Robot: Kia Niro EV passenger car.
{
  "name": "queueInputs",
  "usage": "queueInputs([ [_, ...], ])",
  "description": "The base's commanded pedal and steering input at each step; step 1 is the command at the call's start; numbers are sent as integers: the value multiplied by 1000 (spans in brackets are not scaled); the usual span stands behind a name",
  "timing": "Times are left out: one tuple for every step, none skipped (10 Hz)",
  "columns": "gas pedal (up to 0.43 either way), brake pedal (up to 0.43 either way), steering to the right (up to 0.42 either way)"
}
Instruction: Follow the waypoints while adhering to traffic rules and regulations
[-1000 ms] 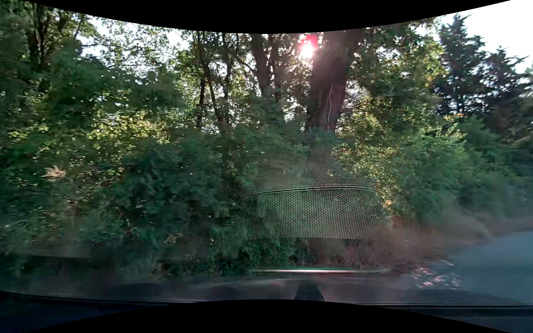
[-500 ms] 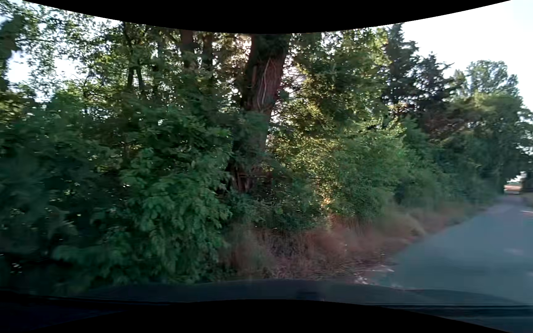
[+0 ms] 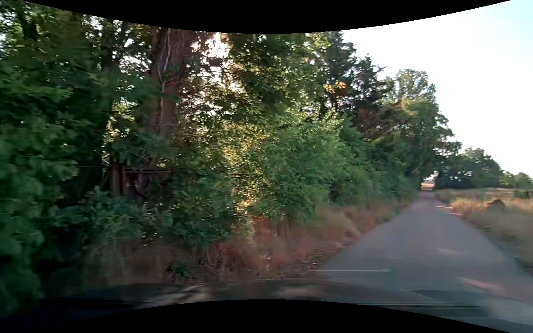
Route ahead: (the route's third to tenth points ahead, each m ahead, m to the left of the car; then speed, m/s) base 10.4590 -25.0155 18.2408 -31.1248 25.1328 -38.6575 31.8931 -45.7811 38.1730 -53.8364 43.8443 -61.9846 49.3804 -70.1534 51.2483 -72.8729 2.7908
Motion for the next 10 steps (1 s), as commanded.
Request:
queueInputs([
  [98,0,636],
  [87,0,623],
  [87,0,605],
  [79,0,577],
  [67,0,544],
  [59,0,495],
  [59,0,431],
  [59,0,360],
  [59,0,289],
  [59,0,207],
])
